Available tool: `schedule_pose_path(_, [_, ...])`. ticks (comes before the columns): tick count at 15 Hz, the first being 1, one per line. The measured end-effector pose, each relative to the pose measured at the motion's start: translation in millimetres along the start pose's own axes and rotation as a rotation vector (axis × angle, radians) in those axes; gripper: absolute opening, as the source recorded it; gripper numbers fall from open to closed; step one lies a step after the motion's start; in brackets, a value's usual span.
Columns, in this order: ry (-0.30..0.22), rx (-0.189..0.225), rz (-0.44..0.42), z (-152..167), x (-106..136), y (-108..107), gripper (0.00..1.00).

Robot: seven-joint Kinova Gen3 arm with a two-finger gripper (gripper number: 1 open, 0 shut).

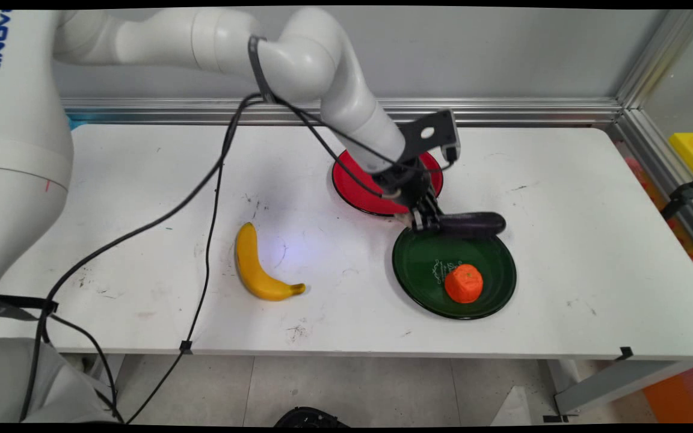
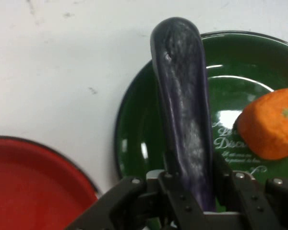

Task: Place the picked object on the red plate

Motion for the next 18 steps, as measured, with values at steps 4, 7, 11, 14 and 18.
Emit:
schedule_pose_path(4, [-0.015,0.019,0.006,-26.5,-0.4,-21.4,0.0])
schedule_pose_path(7, [-0.038,0.038,0.006,-46.1,-10.2,-42.0,0.0])
schedule_pose_path(11, [-0.066,0.066,0.008,-62.1,-35.3,-71.2,0.0])
schedule_pose_path(14, [-0.076,0.081,0.013,-61.6,-56.5,-92.1,0.0])
schedule_pose_path(18, [-0.081,0.108,0.019,-54.4,-78.7,-121.8,0.0])
